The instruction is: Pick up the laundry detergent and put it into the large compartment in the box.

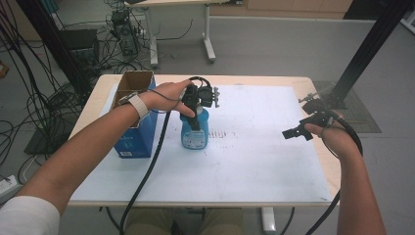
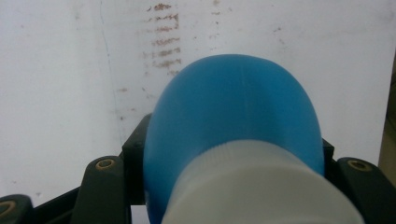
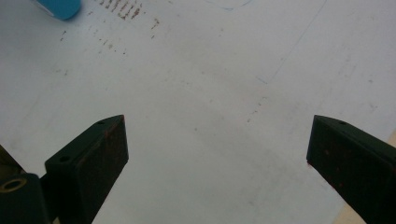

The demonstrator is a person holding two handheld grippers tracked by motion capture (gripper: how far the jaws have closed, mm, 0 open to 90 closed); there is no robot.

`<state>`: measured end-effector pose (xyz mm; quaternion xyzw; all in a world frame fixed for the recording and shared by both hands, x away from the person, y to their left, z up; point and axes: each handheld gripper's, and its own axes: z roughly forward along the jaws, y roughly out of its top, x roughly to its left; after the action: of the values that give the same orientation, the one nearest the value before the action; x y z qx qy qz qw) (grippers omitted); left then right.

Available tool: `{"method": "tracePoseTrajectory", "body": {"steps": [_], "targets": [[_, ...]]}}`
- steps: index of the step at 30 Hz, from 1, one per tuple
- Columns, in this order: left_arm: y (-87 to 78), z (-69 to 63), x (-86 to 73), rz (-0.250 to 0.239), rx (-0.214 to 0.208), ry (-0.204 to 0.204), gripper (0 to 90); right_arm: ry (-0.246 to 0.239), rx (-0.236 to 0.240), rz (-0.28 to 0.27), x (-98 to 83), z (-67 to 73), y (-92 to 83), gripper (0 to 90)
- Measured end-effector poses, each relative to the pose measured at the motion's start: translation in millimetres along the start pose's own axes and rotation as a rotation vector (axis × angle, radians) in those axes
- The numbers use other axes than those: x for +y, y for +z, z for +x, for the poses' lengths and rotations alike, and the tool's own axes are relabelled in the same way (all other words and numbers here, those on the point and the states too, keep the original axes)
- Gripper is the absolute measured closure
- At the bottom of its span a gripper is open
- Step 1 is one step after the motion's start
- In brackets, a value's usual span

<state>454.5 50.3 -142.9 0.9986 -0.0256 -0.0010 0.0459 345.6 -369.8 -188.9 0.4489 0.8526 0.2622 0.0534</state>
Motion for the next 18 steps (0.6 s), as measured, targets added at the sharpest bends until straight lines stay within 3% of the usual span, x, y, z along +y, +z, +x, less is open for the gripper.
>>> {"method": "tracePoseTrajectory", "body": {"steps": [5, 11, 18], "targets": [[-18.1, -7.0, -0.9, 0.005, 0.003, -0.028, 39.5, -0.001, 0.001, -0.004, -0.5, 2.0, -1.1, 5.4], [-39.4, -10.4, 1.2, 0.031, -0.022, -0.078, 39.5, -0.007, 0.004, -0.008, 0.1, 5.0, -0.8, 5.4], [-70.4, -26.4, 1.9, 0.050, 0.007, -0.136, 39.5, -0.015, 0.007, -0.011, 2.0, 6.7, 0.4, 5.4]]}}
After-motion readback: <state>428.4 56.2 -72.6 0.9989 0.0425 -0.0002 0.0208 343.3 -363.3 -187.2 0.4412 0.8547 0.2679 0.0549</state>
